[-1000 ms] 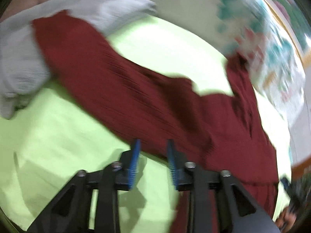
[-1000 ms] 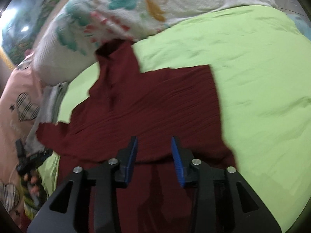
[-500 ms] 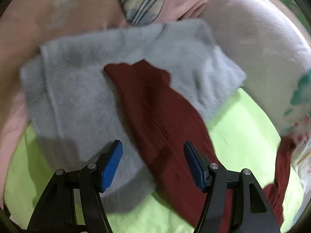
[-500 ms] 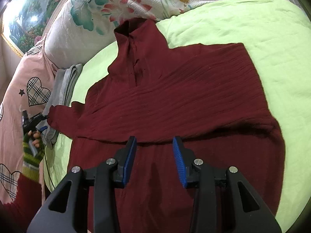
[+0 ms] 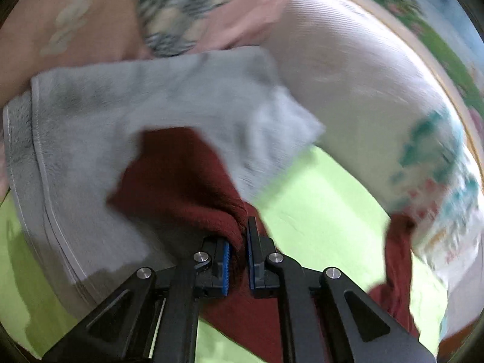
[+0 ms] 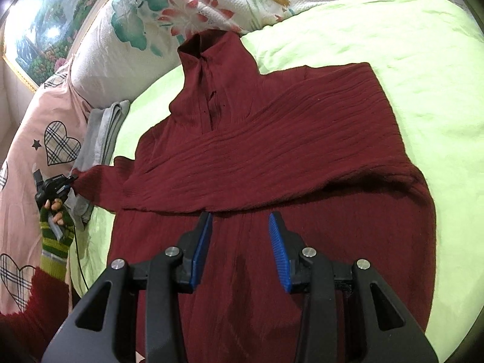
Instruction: Fold large clothes
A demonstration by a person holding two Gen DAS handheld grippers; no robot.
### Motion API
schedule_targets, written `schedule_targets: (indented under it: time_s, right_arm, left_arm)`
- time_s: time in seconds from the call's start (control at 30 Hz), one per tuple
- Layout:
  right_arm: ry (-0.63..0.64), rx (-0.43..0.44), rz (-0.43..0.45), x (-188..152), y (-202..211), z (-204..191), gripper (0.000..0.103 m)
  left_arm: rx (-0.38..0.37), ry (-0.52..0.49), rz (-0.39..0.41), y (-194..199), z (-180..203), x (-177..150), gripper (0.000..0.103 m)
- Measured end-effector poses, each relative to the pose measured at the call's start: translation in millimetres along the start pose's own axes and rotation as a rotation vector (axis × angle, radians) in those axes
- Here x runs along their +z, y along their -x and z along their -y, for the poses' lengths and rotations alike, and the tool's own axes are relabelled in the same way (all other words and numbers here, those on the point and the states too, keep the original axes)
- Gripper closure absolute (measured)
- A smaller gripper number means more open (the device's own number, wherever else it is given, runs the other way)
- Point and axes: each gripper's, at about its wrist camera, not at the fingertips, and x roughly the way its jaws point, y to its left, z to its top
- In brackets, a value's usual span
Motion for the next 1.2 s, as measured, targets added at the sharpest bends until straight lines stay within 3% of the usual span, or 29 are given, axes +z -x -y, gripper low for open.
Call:
schedule_targets:
  time_s: [0.13, 0.4, 0.53, 0.63, 0.8, 0.87, 0.97, 1.03, 1.2]
  right_arm:
    - [-0.019, 0.012, 0.017, -3.4, 6.1, 4.2, 0.063]
    - [-0.059, 0.014, 0.050, -10.8, 24.0, 20.7, 0.063]
    - [-0.104, 0.010, 0.069, -13.1, 31.8, 37.4, 0.063]
    - [-0.128, 0.009, 0.084, -14.9, 37.9, 45.0, 0.063]
    - [-0.140, 0.001, 0.115, -13.6, 50.8, 51.2, 0.063]
    - [-0.142, -0.002, 0.127, -10.9, 54.4, 51.8, 0.063]
    - [-0.136, 0.000, 0.137, -6.4, 55.4, 48.3, 0.056]
    - [-0.120, 0.005, 0.138, -3.1, 52.1, 42.1, 0.048]
    - [-0.035, 0.021, 0.108, 6.5, 27.4, 8.8, 0.048]
  left_arm:
    - [-0.113, -0.125, -0.008, 22.1, 67.9, -41.3, 0.096]
    - [-0.314, -0.412, -0.106, 38.1, 221.0, -152.7, 0.096]
    - [-0.369, -0.523, -0.184, 30.3, 282.1, -208.4, 0.096]
    - [-0.361, -0.597, -0.247, 9.7, 316.1, -250.6, 0.096]
    - [-0.323, -0.673, -0.343, -23.6, 342.8, -301.7, 0.093]
    - [-0.306, -0.685, -0.373, -28.1, 343.5, -313.0, 0.082]
    - [-0.325, -0.677, -0.398, -19.5, 331.1, -314.3, 0.054]
    - [-0.336, -0.674, -0.389, -4.8, 317.3, -311.7, 0.045]
    - [-0.300, -0.620, -0.351, 33.2, 256.9, -288.2, 0.042]
